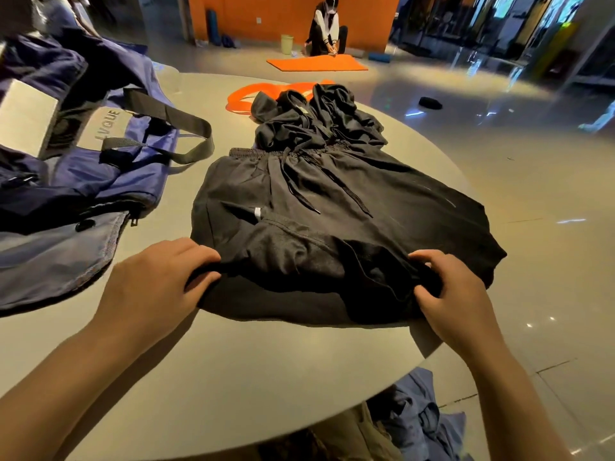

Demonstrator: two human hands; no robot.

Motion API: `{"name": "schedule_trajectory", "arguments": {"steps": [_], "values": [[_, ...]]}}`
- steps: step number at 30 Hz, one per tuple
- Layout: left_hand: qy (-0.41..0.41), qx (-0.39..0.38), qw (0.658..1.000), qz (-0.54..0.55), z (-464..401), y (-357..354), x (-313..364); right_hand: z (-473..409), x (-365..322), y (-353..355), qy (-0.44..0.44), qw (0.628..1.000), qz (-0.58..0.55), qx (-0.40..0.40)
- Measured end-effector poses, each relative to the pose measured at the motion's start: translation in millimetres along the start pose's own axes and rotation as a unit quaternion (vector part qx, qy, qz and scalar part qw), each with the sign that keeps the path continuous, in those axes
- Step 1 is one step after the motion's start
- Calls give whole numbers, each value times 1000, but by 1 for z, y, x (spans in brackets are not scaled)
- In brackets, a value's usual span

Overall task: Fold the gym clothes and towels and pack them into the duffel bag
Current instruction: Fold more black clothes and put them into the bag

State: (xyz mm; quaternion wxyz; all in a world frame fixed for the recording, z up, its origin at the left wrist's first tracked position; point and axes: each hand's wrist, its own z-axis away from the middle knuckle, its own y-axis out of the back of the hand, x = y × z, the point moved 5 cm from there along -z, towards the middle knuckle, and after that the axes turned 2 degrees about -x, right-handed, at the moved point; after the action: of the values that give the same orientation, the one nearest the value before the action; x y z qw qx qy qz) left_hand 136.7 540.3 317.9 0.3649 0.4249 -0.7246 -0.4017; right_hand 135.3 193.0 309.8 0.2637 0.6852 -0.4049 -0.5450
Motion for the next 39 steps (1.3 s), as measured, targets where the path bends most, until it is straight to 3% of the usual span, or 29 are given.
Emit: {"name": "schedule_trajectory", "arguments": {"steps": [4,8,13,17,22,26,29,31,34,37,39], "values": [[2,10,1000,11,-4,5,-2,14,-12,11,85,996,27,27],[-7,-2,1000,-18,-9,-8,-1,21,-25,-2,132,985,106,-16],[20,42,999,22,-4,-2,-13,36,-37,1,252,948,151,119],[79,56,992,81,15,11,-27,57,-27,-1,305,916,234,114],[226,93,937,251,36,0,-63,69,-24,-11,294,916,263,70],[154,76,981,91,41,21,-49,75,-30,-4,262,959,94,49],[163,44,983,67,40,21,-28,66,-25,7,163,982,-66,74],[183,32,979,79,40,15,-22,54,-23,6,130,984,-100,63],[166,52,983,55,38,19,-26,36,-17,-11,106,992,-59,-28],[134,77,988,-15,45,27,-45,28,-5,-18,79,993,71,-58],[119,70,990,-32,52,28,-48,26,1,-14,50,991,93,-81]]}}
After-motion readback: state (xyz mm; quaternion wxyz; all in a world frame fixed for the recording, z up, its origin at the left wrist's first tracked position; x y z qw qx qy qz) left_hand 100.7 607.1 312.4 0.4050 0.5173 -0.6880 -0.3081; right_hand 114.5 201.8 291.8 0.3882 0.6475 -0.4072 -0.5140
